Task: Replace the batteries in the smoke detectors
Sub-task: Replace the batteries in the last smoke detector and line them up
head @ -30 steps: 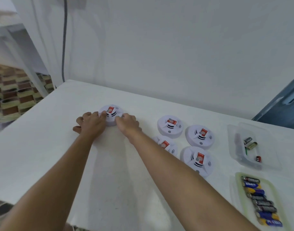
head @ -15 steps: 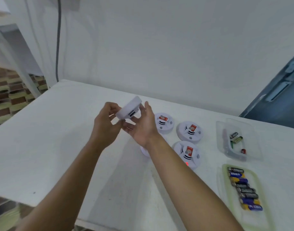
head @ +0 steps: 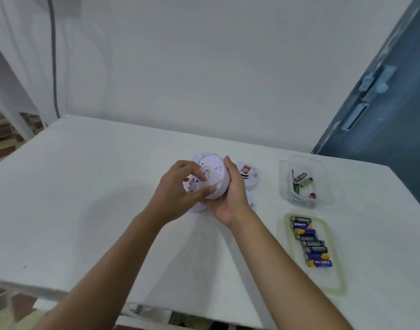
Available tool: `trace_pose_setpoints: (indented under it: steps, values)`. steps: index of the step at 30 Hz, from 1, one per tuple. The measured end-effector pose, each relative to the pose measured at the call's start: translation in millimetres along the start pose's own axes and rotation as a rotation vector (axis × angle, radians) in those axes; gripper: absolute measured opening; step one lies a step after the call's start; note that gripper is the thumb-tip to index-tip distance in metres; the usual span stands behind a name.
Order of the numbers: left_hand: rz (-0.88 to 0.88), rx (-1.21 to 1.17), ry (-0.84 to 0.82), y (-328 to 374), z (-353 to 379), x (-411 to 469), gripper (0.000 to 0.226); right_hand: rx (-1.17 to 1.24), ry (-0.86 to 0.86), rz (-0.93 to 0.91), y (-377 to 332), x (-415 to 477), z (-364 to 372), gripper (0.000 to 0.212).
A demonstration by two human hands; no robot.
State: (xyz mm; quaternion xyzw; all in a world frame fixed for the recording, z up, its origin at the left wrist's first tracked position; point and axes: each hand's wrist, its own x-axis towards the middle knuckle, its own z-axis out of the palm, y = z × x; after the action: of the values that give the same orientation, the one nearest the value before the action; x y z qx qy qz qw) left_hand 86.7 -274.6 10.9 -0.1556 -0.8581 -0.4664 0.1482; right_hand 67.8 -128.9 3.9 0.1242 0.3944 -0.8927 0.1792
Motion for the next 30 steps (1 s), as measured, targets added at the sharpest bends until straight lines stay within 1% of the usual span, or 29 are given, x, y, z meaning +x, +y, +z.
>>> trace_pose_setpoints:
  steps: [2,5,10,13,17,21,25,28,30]
  values:
    - [0.005,0.018,-0.023,6.6,10.3,0.1,0.034,-0.014,-0.007,-0.006,-5.4,-8.8,-11.0,0.057]
    - [-0.023,0.003,-0.037,18.7,26.8,-2.3,0.049,-0.029,0.001,-0.013,-17.3,-23.6,-28.0,0.04]
    - [-0.022,-0.027,-0.041,38.3,52.3,-4.2,0.063,-0.089,0.0,-0.046,-34.5,-42.5,-50.1,0.026]
    - [0.038,0.014,-0.021,48.0,62.0,-3.6,0.066,-0.104,-0.024,-0.079,-42.3,-53.2,-57.9,0.027]
    - [0.098,0.047,0.018,64.5,72.7,-1.4,0.064,-0.129,-0.043,-0.13,-53.0,-65.2,-65.0,0.026]
    - [0.138,0.056,0.05,78.8,85.2,-2.4,0.065,-0.174,-0.051,-0.165,-63.0,-76.4,-73.4,0.034]
    - [0.163,0.074,0.095,93.2,100.0,-6.5,0.069,-0.173,-0.066,-0.186,-72.6,-88.3,-84.1,0.029]
    - [0.127,0.069,0.117,105.0,111.1,-10.4,0.068,-0.164,-0.12,-0.184,-79.1,-98.9,-91.3,0.038]
    - [0.062,0.037,0.132,112.4,118.7,-13.6,0.067,-0.159,-0.12,-0.192,-82.3,-106.0,-94.5,0.038]
